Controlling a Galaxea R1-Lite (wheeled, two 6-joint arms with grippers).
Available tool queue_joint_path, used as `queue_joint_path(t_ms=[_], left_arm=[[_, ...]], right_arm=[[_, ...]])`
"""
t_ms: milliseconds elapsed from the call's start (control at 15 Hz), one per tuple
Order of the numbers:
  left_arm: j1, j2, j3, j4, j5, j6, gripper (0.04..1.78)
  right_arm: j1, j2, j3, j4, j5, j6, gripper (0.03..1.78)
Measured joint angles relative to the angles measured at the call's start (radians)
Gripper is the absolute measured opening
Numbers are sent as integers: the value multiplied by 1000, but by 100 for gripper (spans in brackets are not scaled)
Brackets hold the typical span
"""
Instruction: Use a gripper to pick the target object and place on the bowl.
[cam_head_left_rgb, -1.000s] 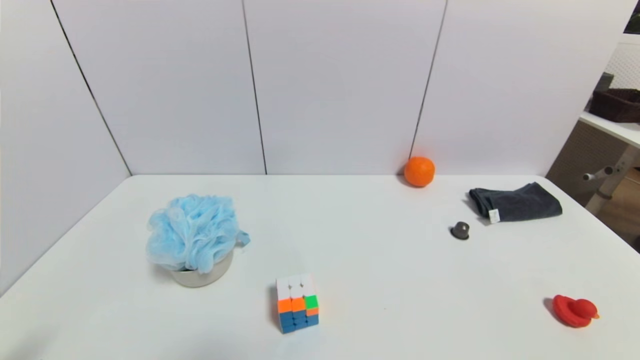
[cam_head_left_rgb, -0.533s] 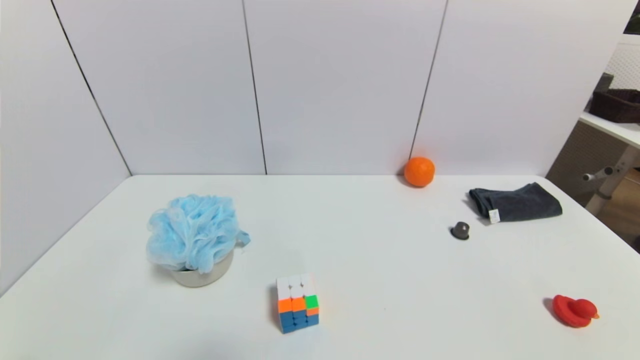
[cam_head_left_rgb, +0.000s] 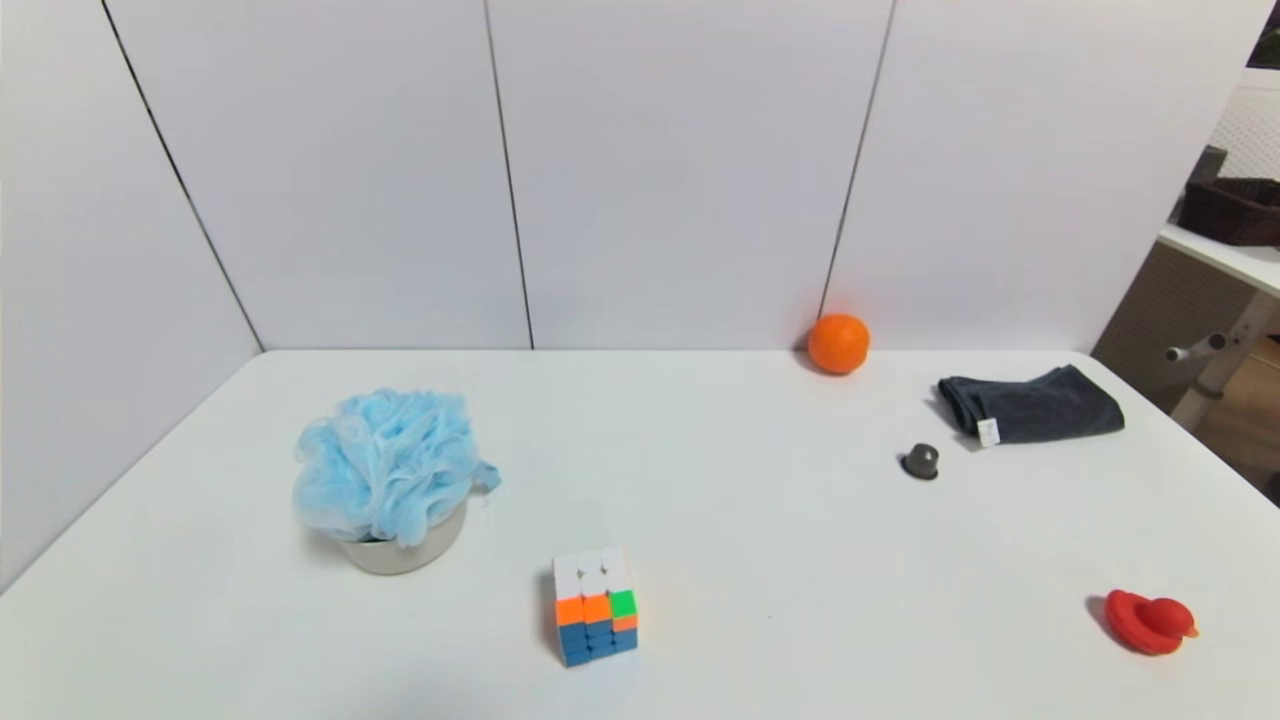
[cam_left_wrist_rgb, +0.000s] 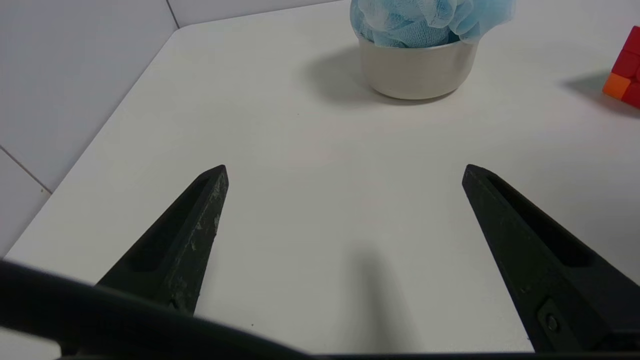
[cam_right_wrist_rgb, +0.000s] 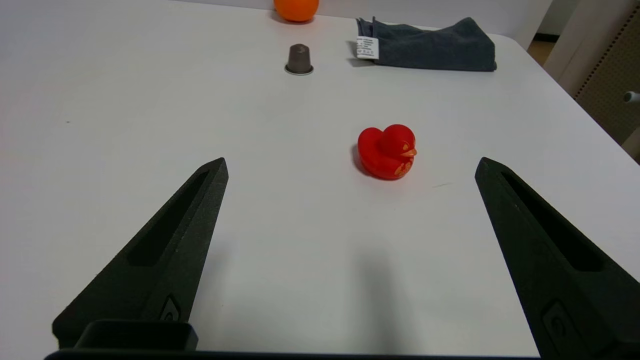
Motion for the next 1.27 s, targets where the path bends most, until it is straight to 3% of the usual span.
queue_joint_path(t_ms=[400, 1267], left_arm=[[-1, -2, 1, 0, 27, -97, 169], [-1, -2, 1, -1, 34, -100, 169]], right_arm=[[0, 0, 0, 0, 0, 0, 171], [0, 0, 0, -1, -12, 2, 171]])
